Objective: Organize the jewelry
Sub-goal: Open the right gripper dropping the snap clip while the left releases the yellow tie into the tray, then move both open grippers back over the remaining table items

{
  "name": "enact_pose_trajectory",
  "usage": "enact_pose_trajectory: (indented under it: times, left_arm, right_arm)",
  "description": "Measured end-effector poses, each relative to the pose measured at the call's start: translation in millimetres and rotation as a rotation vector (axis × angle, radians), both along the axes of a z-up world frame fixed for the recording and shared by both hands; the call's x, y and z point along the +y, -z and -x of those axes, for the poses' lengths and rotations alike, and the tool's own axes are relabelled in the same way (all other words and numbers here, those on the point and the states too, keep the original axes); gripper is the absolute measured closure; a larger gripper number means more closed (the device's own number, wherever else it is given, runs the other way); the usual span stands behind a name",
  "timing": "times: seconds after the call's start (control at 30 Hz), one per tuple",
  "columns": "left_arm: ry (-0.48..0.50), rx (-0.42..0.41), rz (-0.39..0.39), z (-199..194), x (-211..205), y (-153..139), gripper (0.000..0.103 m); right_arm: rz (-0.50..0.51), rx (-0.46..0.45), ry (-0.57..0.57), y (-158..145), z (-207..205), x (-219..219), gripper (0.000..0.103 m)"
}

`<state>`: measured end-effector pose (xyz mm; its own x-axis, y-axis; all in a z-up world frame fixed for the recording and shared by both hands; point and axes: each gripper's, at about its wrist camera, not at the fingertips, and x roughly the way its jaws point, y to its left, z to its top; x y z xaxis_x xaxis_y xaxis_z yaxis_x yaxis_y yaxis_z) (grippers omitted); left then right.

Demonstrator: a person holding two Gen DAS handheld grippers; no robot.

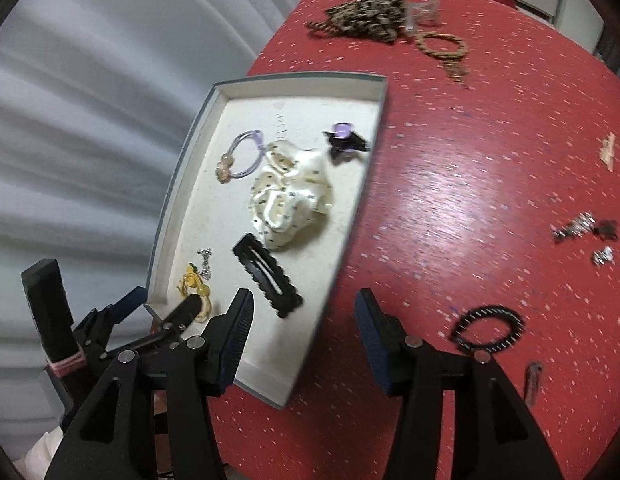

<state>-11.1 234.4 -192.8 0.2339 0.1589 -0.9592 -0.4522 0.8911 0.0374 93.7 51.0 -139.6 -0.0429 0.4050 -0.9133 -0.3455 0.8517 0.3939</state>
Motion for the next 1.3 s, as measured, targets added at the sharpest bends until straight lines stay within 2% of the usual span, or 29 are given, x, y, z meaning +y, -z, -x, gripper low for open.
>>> enact_pose_trajectory:
  times: [0.2,0.23,0.27,0.3,0.6,0.73,0.8,0.93,1.3]
  left_arm:
    - [0.028,0.01,0.008,4,-15,-12,0.014]
    - [0.033,0.012,0.01,4,-18,-13,0.011]
    - [0.038,0.016,0.014,4,-21,-14,0.002]
    - [0.039,0.013,0.013,4,-23,-16,0.0]
    - [0.14,0.0,0.041,1,-62,-39,0.0]
    - [0.204,-0.003,0.024,-5,-82,-49,0.0]
    - [0.234,-0.003,0.02,-11,-93,-52,0.0]
    - [0.279,-0.006,0.02,-20,-111,-56,0.0]
    - [0.38,-0.019,0.044,-51,-163,-54,0.0]
  right_arm:
    - [0.02,0.005,0.054,-3,3,-24,0.04]
    - [0.022,0.006,0.06,-3,4,-28,0.039]
    - [0.024,0.008,0.068,-4,5,-33,0.037]
    - [0.042,0.01,0.079,-5,6,-38,0.036]
    - [0.064,0.03,0.161,-6,16,-87,0.029]
    - [0.078,0.034,0.208,-8,20,-114,0.028]
    - [0.084,0.034,0.236,-9,21,-127,0.022]
    - [0.126,0.039,0.304,-9,21,-156,0.021]
    - [0.16,0.054,0.413,-1,14,-219,0.019]
